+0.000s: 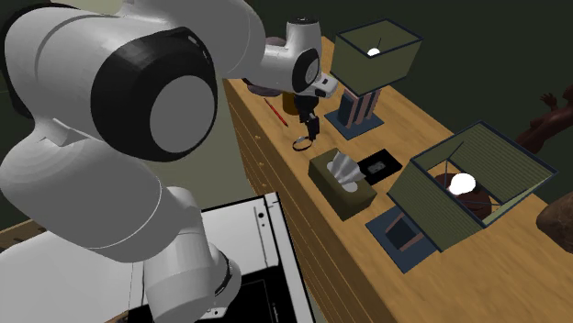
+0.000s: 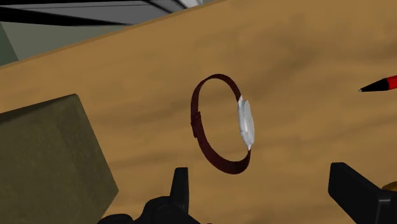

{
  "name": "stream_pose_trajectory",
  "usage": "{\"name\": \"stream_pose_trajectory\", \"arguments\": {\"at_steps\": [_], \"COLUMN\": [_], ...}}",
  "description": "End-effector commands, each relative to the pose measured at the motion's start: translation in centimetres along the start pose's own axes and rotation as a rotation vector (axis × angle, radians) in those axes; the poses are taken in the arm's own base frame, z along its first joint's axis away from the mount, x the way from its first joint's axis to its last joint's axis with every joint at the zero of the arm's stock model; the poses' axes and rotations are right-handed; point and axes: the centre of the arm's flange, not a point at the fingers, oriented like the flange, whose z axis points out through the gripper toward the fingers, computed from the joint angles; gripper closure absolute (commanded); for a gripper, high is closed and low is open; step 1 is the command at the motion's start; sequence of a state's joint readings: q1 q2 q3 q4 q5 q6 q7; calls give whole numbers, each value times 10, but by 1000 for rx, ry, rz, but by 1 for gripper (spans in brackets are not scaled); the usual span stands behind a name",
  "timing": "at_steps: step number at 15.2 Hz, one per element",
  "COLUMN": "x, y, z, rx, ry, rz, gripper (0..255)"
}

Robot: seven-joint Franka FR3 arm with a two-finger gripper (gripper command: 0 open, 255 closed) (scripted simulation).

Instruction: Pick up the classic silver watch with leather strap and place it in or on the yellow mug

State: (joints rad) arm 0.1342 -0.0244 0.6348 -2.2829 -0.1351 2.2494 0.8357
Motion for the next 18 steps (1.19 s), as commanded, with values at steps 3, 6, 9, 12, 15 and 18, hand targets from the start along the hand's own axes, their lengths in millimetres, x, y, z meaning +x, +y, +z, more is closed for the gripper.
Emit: {"name": "stream_pose_trajectory", "arguments": {"at_steps": [3, 6, 9, 12, 15, 18], "x": [1, 1, 1, 1, 1, 1], "y": [0, 0, 0, 0, 0, 0], "z": [19, 19, 19, 19, 19, 19], "rx": [0, 0, 0, 0, 0, 0], "ry": [1, 1, 1, 1, 1, 1], "rz": [0, 0, 0, 0, 0, 0], "gripper": [0, 0, 0, 255, 255, 255]}}
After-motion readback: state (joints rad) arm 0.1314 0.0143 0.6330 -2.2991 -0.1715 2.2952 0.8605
